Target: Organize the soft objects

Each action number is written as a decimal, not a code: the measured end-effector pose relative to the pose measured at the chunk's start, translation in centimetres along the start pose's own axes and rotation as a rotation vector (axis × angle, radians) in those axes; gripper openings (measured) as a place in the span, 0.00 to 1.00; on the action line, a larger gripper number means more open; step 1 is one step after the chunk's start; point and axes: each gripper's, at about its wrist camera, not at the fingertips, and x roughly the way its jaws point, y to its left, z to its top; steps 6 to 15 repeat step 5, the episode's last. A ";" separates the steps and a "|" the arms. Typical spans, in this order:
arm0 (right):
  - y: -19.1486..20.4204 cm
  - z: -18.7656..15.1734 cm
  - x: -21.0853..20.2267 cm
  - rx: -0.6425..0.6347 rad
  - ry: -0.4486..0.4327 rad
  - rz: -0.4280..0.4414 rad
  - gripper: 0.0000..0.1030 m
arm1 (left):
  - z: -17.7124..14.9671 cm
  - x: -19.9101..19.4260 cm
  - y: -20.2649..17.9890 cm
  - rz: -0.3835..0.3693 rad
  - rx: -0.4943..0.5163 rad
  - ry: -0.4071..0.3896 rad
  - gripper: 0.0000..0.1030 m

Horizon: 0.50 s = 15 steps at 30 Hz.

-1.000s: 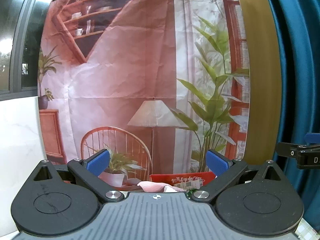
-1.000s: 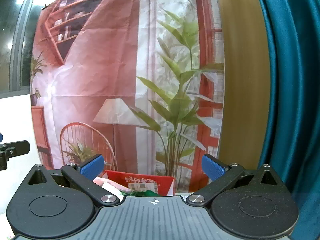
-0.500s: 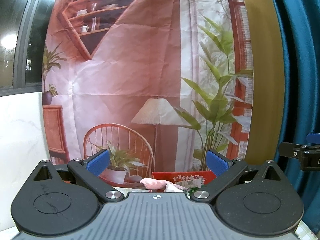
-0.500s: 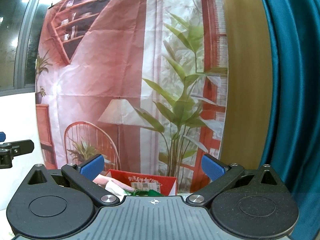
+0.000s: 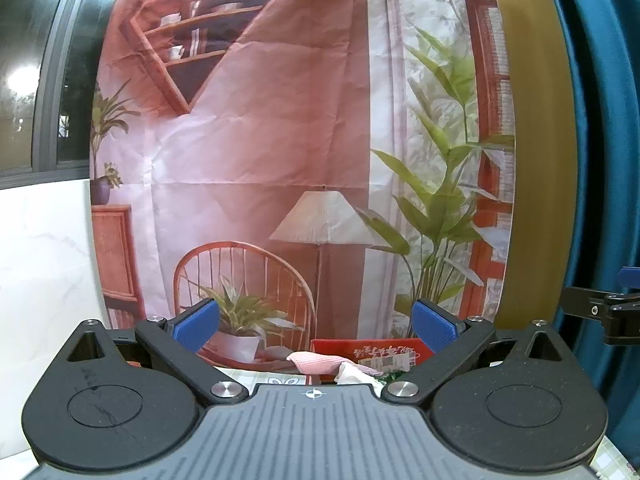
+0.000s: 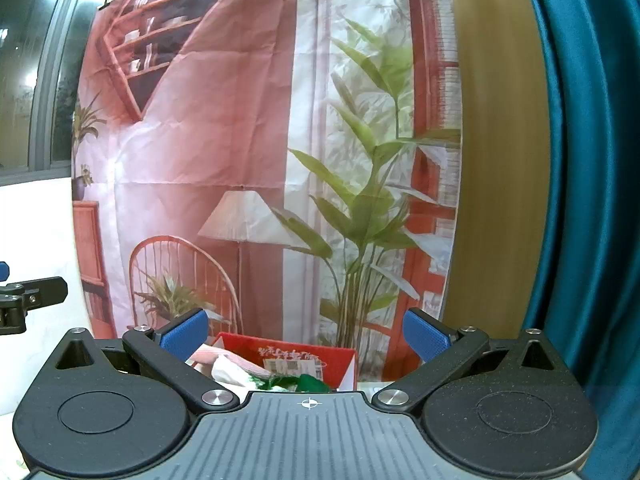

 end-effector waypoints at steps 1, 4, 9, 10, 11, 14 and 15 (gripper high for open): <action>0.0 0.0 0.0 -0.001 0.000 0.001 1.00 | 0.0 0.0 0.0 0.000 0.000 0.000 1.00; 0.0 -0.1 0.1 0.000 0.003 0.001 1.00 | -0.1 0.0 -0.1 -0.002 0.002 -0.001 1.00; 0.0 -0.2 0.1 0.000 0.005 0.001 1.00 | -0.1 0.0 -0.1 -0.002 0.000 0.000 1.00; 0.0 -0.2 0.1 0.000 0.005 0.001 1.00 | -0.1 0.0 -0.1 -0.002 0.000 0.000 1.00; 0.0 -0.2 0.1 0.000 0.005 0.001 1.00 | -0.1 0.0 -0.1 -0.002 0.000 0.000 1.00; 0.0 -0.2 0.1 0.000 0.005 0.001 1.00 | -0.1 0.0 -0.1 -0.002 0.000 0.000 1.00; 0.0 -0.2 0.1 0.000 0.005 0.001 1.00 | -0.1 0.0 -0.1 -0.002 0.000 0.000 1.00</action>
